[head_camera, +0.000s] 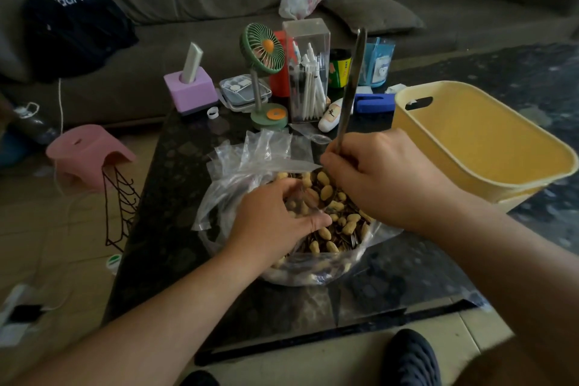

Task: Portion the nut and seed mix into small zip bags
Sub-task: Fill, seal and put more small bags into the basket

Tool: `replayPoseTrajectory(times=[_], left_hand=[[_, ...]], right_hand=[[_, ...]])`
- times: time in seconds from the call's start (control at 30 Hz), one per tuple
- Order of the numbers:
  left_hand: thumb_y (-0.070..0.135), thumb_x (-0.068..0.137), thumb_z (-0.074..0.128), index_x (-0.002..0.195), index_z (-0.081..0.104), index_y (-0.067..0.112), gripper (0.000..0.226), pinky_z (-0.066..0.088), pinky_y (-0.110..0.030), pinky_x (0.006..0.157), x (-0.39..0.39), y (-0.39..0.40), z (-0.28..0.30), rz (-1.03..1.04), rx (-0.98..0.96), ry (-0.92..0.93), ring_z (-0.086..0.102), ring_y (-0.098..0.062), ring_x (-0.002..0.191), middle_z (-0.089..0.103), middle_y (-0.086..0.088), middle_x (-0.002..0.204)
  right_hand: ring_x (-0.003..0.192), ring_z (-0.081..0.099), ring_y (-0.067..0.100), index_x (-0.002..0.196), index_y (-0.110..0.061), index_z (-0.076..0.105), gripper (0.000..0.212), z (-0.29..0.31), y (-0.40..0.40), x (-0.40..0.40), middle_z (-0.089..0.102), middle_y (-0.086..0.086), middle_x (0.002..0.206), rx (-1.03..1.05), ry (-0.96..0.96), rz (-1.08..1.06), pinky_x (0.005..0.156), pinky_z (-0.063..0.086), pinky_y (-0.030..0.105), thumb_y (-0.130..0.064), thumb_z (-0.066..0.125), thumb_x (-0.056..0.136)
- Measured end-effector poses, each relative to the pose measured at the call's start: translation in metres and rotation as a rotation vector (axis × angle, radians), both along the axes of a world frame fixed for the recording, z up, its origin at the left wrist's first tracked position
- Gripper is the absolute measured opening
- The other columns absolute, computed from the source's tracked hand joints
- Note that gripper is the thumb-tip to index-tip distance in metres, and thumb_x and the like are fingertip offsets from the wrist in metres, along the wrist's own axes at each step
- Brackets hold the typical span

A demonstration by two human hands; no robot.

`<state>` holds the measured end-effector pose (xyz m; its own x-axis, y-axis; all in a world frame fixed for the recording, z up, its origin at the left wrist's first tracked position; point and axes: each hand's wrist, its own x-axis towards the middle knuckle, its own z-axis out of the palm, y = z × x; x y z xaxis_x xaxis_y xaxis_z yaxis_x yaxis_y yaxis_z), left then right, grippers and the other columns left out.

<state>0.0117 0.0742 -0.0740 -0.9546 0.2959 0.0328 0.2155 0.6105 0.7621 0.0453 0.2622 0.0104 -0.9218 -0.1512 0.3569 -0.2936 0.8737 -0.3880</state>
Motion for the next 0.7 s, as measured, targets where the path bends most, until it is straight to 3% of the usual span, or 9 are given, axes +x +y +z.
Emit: replayPoseTrajectory(times=[0.07, 0.17, 0.23, 0.37, 0.53, 0.7], left_hand=[[0.055, 0.073, 0.092, 0.128, 0.068, 0.036, 0.063, 0.038, -0.007, 0.074, -0.0012, 0.0000, -0.0016, 0.003, 0.024, -0.026, 0.054, 0.018, 0.090, 0.061, 0.032, 0.094], [0.055, 0.072, 0.092, 0.094, 0.064, 0.050, 0.036, 0.040, -0.007, 0.074, -0.0033, -0.0010, -0.0022, 0.029, 0.062, -0.063, 0.058, 0.024, 0.085, 0.065, 0.038, 0.085], [0.054, 0.072, 0.092, 0.086, 0.058, 0.054, 0.037, 0.042, -0.007, 0.075, -0.0041, -0.0019, -0.0024, 0.038, 0.079, -0.035, 0.058, 0.027, 0.087, 0.065, 0.042, 0.084], [0.055, 0.072, 0.092, 0.120, 0.065, 0.043, 0.056, 0.051, -0.010, 0.081, -0.0048, -0.0043, -0.0040, 0.059, 0.073, 0.003, 0.064, 0.013, 0.097, 0.070, 0.026, 0.105], [0.049, 0.075, 0.092, 0.117, 0.059, 0.046, 0.053, 0.042, 0.004, 0.070, -0.0048, -0.0046, -0.0038, 0.052, 0.044, 0.032, 0.056, 0.028, 0.090, 0.066, 0.029, 0.098], [0.047, 0.078, 0.091, 0.124, 0.062, 0.040, 0.055, 0.041, 0.002, 0.070, -0.0048, -0.0057, -0.0042, 0.046, 0.039, 0.047, 0.056, 0.024, 0.090, 0.063, 0.032, 0.100]], right_hand=[[0.060, 0.059, 0.013, 0.091, -0.011, 0.073, 0.044, -0.0003, -0.0022, -0.0005, 0.065, -0.001, 0.067, 0.020, 0.017, 0.015, 0.061, 0.045, 0.033, -0.043, 0.045, 0.101], [0.061, 0.059, 0.014, 0.091, -0.013, 0.072, 0.043, -0.0005, -0.0043, -0.0007, 0.065, -0.002, 0.068, 0.043, 0.031, 0.035, 0.061, 0.047, 0.037, -0.044, 0.044, 0.101], [0.062, 0.060, 0.012, 0.093, -0.014, 0.073, 0.042, 0.0004, -0.0031, 0.0000, 0.068, -0.002, 0.072, 0.039, 0.036, 0.050, 0.062, 0.048, 0.035, -0.043, 0.044, 0.101], [0.065, 0.063, 0.016, 0.095, -0.012, 0.074, 0.039, 0.0045, 0.0021, 0.0013, 0.070, -0.001, 0.077, 0.081, 0.112, 0.088, 0.065, 0.053, 0.040, -0.037, 0.045, 0.103], [0.065, 0.062, 0.016, 0.094, -0.013, 0.073, 0.037, 0.0060, 0.0011, 0.0037, 0.066, -0.003, 0.074, 0.116, 0.108, 0.127, 0.065, 0.054, 0.040, -0.036, 0.044, 0.102], [0.061, 0.060, 0.015, 0.092, -0.014, 0.073, 0.037, 0.0054, 0.0019, 0.0022, 0.066, -0.003, 0.075, 0.078, 0.171, 0.143, 0.061, 0.054, 0.040, -0.035, 0.044, 0.103]])
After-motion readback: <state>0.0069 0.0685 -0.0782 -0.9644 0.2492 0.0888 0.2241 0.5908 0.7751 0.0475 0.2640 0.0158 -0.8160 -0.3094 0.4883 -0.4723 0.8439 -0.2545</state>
